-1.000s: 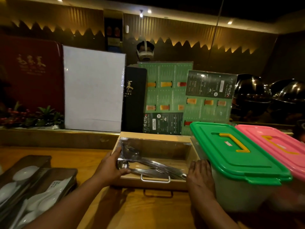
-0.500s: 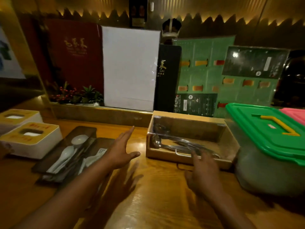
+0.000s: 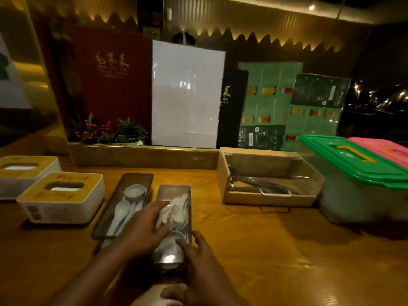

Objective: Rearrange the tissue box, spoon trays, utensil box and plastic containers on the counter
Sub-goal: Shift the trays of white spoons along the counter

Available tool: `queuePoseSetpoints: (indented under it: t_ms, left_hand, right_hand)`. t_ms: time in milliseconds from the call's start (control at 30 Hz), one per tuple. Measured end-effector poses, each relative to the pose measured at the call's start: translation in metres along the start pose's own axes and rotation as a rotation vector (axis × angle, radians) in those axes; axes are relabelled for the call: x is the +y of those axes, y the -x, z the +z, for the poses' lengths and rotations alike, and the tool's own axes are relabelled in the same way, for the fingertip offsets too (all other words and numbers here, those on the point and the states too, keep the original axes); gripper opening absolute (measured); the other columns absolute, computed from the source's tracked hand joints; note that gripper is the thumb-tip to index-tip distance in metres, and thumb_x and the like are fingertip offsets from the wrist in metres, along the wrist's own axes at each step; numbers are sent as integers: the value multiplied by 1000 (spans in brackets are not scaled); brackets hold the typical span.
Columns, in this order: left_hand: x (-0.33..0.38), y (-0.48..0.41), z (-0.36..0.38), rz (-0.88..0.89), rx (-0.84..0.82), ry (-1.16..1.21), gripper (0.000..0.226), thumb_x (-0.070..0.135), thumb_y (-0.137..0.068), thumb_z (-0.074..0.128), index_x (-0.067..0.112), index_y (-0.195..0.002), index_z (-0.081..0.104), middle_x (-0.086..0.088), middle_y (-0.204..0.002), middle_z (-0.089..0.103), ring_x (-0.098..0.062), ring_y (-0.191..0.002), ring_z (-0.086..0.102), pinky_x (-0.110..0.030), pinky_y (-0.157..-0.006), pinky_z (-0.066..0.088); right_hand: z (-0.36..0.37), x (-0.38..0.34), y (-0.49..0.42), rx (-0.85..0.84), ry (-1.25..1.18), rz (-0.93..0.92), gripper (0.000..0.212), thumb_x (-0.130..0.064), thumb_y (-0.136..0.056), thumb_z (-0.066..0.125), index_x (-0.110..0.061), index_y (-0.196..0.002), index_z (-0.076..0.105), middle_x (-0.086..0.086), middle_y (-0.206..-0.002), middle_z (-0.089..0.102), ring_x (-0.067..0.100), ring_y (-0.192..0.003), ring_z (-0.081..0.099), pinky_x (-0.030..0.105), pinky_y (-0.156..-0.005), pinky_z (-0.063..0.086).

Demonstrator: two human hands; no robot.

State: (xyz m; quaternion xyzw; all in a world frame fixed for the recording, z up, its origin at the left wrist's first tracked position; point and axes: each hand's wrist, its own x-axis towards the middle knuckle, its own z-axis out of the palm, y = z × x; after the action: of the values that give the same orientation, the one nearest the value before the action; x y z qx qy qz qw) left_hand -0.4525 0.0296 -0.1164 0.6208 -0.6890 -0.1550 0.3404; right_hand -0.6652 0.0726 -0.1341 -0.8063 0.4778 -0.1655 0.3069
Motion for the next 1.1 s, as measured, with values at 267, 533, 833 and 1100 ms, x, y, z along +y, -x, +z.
queuePoseSetpoints:
  t_ms: [267,533,833,1100]
  left_hand:
    - [-8,7,13,-56,11,-31,72,47,-81,74,27,-144,46,2,-157,35,-20,-142,36,-33,-111,35]
    - [1,-23,44,-161,-36,60,85,46,-76,78,13,-146,43,-2,-150,44,-23,-133,47,-38,-109,42]
    - [-12,-98,88,-346,-143,419,89,44,-64,83,45,-142,40,10,-156,39,-20,-132,51,-45,-100,52]
    - [7,-136,102,-473,-66,629,76,9,-79,79,38,-141,46,12,-132,58,-21,-119,60,-51,-90,57]
  right_hand:
    - [7,4,-4,255,357,78,67,-49,-76,62,-50,-138,36,1,-147,48,28,-126,52,42,-80,55]
    - [-6,27,-20,370,459,190,60,-54,-81,47,-40,-139,44,-3,-137,53,21,-113,58,36,-72,56]
    - [-42,48,-61,408,329,245,57,-47,-94,47,-39,-148,30,-10,-144,34,14,-124,42,30,-89,45]
    - [-58,72,-94,423,299,311,61,-46,-95,52,-41,-150,25,-3,-144,36,15,-121,44,31,-92,47]
